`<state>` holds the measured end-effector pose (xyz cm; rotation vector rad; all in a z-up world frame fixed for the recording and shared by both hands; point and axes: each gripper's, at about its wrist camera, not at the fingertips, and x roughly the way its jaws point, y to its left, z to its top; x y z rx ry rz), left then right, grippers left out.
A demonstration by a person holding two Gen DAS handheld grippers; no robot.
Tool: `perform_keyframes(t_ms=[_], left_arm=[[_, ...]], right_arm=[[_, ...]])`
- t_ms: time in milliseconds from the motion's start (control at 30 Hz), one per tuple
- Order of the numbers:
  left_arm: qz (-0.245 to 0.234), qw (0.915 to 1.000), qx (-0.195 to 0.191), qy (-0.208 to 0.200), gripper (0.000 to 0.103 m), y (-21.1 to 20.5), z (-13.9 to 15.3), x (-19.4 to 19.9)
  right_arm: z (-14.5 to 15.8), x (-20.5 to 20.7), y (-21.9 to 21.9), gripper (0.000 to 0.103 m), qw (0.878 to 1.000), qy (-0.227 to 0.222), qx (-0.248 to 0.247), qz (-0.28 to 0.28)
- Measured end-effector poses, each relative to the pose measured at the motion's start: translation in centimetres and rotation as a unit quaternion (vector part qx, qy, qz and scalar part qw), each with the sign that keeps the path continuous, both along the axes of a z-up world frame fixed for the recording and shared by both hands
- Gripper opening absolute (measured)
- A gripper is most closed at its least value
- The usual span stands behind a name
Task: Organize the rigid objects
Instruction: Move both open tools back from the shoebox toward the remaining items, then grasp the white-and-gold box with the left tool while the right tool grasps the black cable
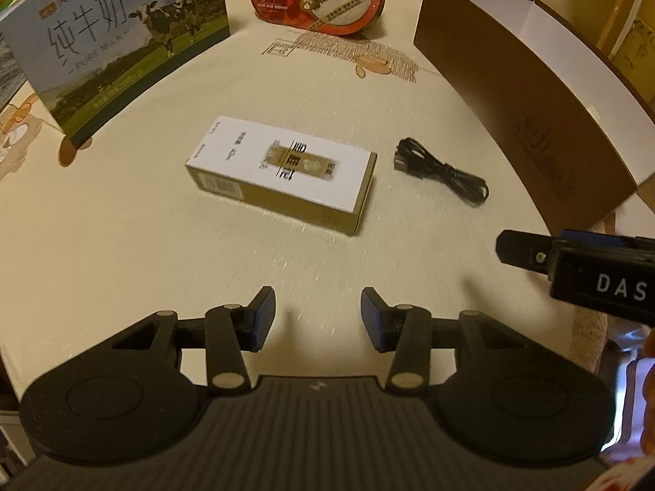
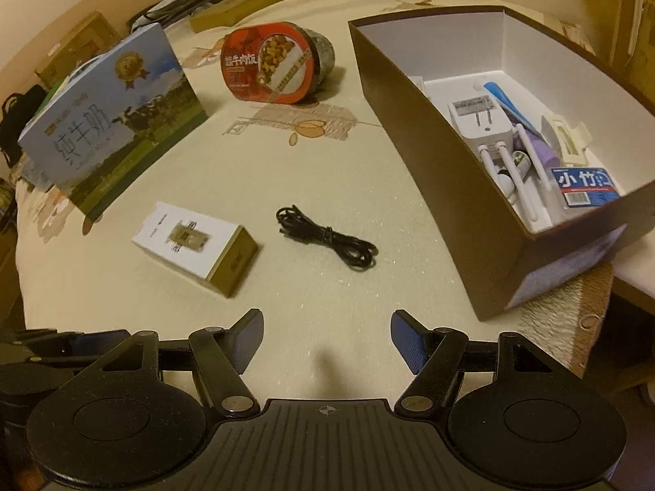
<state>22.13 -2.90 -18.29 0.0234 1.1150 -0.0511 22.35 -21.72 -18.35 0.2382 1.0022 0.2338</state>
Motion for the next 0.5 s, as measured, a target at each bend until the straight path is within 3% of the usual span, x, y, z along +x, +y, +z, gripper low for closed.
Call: perform_keyframes(t_ms=[500], left_arm=[[0.0, 0.9995, -0.019, -0.023, 0.042, -1.4, -3.3, 4.4]], right_arm=[[-2.8, 5.0, 1.2, 0.061, 0.999, -0.017, -0.033, 0.016]])
